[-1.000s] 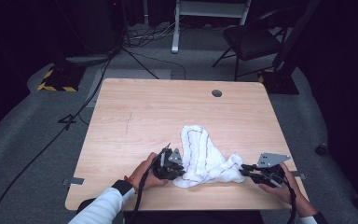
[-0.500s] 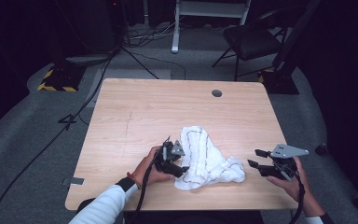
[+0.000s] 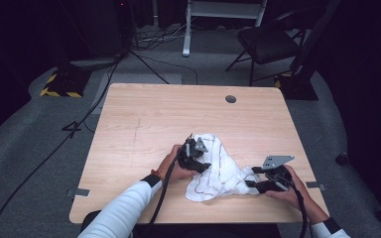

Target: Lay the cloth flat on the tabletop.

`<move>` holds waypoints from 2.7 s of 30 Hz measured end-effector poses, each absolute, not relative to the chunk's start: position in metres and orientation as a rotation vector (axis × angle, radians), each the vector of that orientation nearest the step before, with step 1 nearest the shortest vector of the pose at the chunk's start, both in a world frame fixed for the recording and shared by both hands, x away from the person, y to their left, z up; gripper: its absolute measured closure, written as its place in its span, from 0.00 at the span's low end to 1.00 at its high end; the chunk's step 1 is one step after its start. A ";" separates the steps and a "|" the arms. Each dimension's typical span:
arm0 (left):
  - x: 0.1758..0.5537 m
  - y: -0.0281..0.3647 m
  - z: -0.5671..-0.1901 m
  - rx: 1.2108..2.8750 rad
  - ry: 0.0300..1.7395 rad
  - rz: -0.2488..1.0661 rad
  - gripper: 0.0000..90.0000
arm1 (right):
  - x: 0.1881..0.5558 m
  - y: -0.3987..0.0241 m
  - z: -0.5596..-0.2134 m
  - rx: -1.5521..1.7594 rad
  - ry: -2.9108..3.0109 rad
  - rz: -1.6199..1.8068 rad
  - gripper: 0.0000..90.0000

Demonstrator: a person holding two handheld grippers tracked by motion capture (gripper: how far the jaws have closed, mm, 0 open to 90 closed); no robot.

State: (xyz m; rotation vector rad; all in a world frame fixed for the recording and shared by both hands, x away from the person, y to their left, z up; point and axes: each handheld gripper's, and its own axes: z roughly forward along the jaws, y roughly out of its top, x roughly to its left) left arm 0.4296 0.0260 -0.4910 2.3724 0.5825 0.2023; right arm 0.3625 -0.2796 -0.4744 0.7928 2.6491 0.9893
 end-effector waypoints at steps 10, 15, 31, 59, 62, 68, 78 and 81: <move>0.440 0.031 -0.492 2.361 0.611 0.245 0.55 | 0.381 -0.270 -0.479 0.779 2.562 0.844 0.51; 0.451 0.042 -0.492 2.337 0.694 0.255 0.55 | 0.414 -0.265 -0.479 0.841 2.549 0.829 0.47; 0.466 0.068 -0.491 2.320 0.783 0.293 0.55 | 0.451 -0.239 -0.479 0.743 2.562 0.924 0.94; 0.439 0.093 -0.482 2.313 0.796 0.294 0.42 | 0.336 -0.329 -0.464 0.750 2.501 1.088 0.72; 0.438 0.101 -0.480 2.291 0.815 0.301 0.40 | 0.337 -0.330 -0.456 0.770 2.440 1.125 0.67; 0.441 0.100 -0.484 2.306 0.811 0.314 0.38 | 0.345 -0.305 -0.451 0.689 2.460 1.124 0.65; 0.442 0.090 -0.487 2.314 0.777 0.294 0.38 | 0.368 -0.244 -0.458 0.555 2.553 1.122 0.65; 0.441 0.089 -0.486 2.315 0.767 0.291 0.38 | 0.374 -0.222 -0.460 0.506 2.577 1.135 0.65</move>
